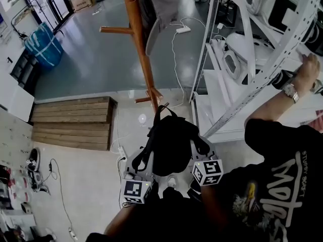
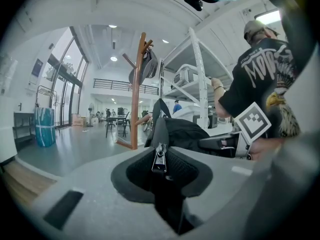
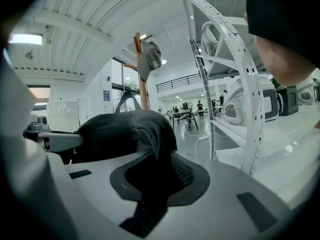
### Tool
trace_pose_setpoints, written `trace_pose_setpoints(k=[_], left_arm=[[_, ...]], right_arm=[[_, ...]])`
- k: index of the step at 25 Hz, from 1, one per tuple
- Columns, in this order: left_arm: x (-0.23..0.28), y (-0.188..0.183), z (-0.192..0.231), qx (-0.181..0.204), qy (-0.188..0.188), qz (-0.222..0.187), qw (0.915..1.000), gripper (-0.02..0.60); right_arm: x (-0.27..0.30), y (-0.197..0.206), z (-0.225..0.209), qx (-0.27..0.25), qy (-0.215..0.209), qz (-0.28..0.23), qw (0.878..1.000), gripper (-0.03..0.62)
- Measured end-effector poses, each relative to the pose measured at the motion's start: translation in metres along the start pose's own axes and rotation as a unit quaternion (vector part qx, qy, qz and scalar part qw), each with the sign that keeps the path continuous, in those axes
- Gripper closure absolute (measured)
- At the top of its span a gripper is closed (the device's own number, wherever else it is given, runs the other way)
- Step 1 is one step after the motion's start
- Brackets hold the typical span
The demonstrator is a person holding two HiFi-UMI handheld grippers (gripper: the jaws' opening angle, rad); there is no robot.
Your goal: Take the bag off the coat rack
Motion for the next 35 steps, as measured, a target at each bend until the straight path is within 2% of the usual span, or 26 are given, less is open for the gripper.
trace_pose_setpoints(k=[10,25,35], left_arm=[[-0.026,0.015,-0.003,-0.016,0.028,0.008,0.9994,0.5],[-0.059,0.019,0.022,0.0,0.125,-0.004,0.9922,0.5],[-0.091,0.025,0.032,-0.018,0.136,-0.003,0.9905,0.5]], right_arm=[[-0.032,0.02,0.017,0.002,0.007,0.018,1.0,0.533],[-0.071,0.03,0.058,0.019,0.084,0.02,0.996,0.531],[-0.099,0.041,0.087,0.031,0.096,0.023,0.995,0.531]])
Point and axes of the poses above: the fingertips, and each gripper's own axes: x forward along the fingers, z to its left, y out of its underside, the point moved 1 cm from there along -x, backward along the fingers, and after that the axes turned 12 degrees about y, right-handed, at the moved point
